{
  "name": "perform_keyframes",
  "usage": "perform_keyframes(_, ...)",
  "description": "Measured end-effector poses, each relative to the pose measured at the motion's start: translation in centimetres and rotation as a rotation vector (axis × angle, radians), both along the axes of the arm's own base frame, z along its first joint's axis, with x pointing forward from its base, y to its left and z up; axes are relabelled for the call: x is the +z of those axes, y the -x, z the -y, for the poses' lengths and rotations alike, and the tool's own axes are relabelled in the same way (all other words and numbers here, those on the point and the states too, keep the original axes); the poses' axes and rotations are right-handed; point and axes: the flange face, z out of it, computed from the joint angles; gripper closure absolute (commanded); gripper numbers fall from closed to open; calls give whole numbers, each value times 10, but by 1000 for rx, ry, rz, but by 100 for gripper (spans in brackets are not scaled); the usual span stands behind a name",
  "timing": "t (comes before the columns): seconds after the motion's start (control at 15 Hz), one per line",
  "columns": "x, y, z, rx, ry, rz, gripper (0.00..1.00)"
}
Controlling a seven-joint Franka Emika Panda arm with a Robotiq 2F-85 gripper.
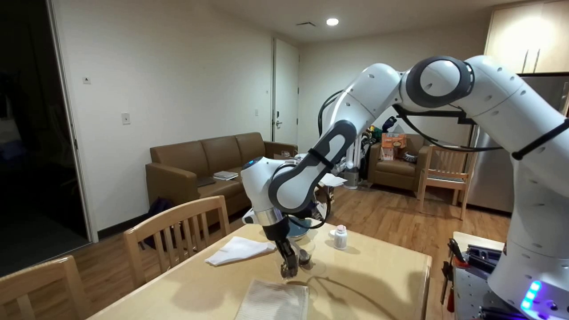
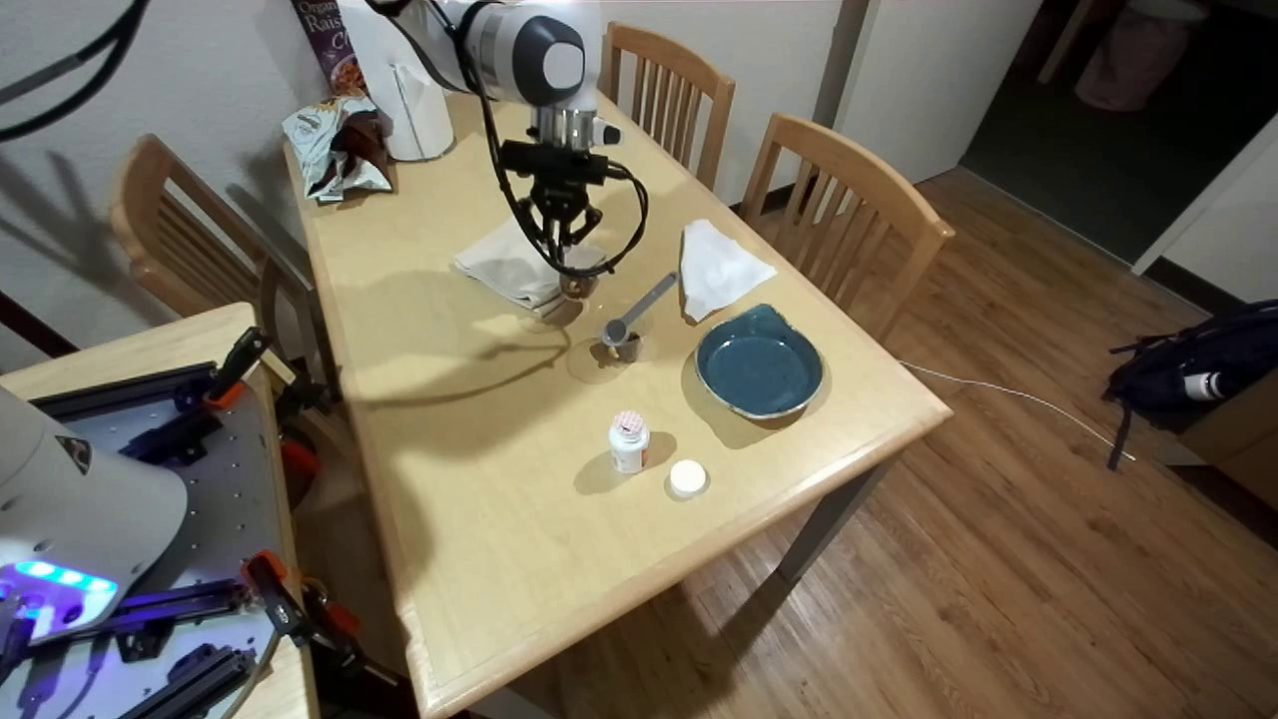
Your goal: Take the spoon from the bowl and put it in the cup, then move the two cups slightly forward
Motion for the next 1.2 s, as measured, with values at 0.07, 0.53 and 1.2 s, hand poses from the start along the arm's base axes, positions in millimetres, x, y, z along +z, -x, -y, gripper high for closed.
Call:
perform_keyframes(0.07,0,-1,0,-2,0,1,95)
perform_keyframes(0.53,-3,1,8,-35,6,23,94)
perform_keyframes(1.2,-20,25,21,-43,1,40,95)
